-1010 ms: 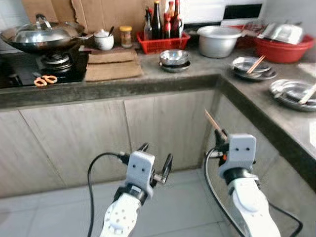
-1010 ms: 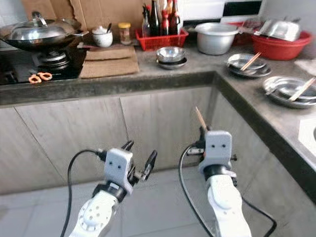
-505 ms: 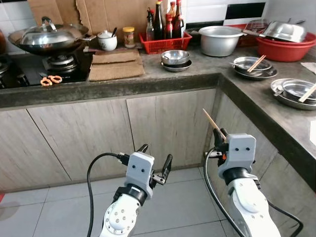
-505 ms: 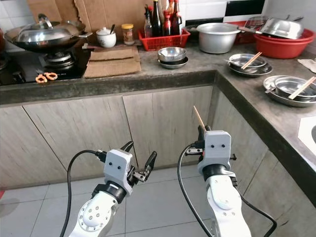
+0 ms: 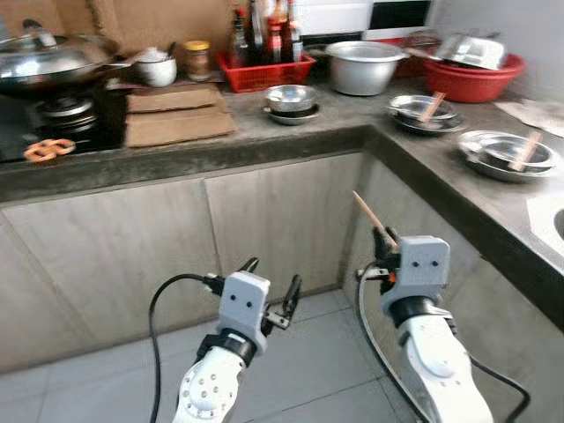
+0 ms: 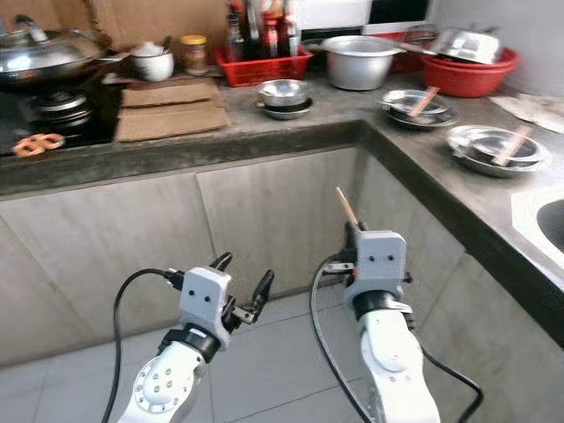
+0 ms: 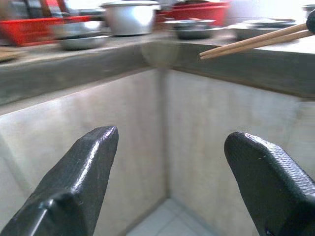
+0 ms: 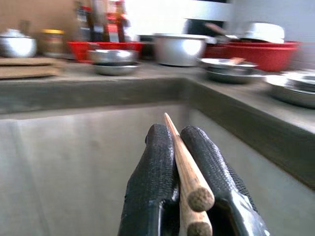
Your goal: Kitchen organization
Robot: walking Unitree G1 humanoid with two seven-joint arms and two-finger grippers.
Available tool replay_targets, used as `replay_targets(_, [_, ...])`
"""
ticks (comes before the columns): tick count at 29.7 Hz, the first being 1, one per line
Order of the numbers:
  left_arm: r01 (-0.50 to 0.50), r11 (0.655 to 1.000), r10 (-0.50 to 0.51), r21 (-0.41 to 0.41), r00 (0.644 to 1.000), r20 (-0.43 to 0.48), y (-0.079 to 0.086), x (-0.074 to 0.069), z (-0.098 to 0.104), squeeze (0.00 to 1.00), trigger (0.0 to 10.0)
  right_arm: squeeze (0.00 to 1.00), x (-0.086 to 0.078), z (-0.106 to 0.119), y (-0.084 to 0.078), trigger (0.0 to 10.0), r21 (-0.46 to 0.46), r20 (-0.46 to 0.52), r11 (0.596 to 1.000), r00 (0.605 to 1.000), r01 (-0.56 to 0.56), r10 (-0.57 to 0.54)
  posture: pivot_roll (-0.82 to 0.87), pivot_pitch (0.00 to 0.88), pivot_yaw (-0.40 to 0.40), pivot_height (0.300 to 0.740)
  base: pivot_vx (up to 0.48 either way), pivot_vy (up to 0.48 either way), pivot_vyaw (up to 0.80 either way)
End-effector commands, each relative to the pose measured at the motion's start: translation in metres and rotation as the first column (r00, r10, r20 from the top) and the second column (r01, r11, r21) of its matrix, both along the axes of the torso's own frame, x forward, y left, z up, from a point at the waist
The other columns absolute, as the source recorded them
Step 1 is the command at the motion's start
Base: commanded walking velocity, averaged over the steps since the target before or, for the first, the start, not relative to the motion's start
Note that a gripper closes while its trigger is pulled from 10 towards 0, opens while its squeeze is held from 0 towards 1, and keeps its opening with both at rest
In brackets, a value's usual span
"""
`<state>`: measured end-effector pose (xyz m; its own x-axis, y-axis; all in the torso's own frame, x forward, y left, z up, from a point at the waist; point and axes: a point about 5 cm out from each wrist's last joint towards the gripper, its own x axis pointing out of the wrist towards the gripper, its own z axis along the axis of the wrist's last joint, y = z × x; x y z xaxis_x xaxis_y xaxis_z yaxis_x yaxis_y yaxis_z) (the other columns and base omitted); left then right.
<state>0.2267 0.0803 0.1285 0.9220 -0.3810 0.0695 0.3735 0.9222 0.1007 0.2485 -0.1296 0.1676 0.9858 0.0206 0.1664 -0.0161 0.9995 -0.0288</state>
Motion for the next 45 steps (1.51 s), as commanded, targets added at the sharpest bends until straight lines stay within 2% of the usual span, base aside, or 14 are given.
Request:
replay_targets(1, [0.01,1.0,-0.01,-0.002,1.0,0.004,-0.0024,-0.0004,0.002,0.0,10.0,0.0,0.0004,-0.0011,-0.0029,10.0,-0.006,-0.012,1.0,1.0,0.015,-0.016,0.04,0.029,-0.018,0.74,0.0,0.341,-0.79])
replay_targets(26, [0.006,1.0,-0.006,0.002,1.0,0.007,-0.0012,0.0012,0.003,0.0,10.0,0.0,0.0002,-0.0025,-0.002,10.0,0.003,-0.02,1.0,0.999,0.025,-0.025,0.04,0.037,-0.014,0.74,0.0,0.336,-0.78])
replay_targets(45, [0.014,1.0,-0.014,0.006,1.0,0.007,-0.0008,0.0015,0.0027,0.0,10.0,0.0,-0.0066,-0.0077,-0.0012,10.0,0.002,-0.041,1.0,0.999,0.022,-0.022,0.04,0.033,-0.006,0.74,0.0,0.336,-0.78])
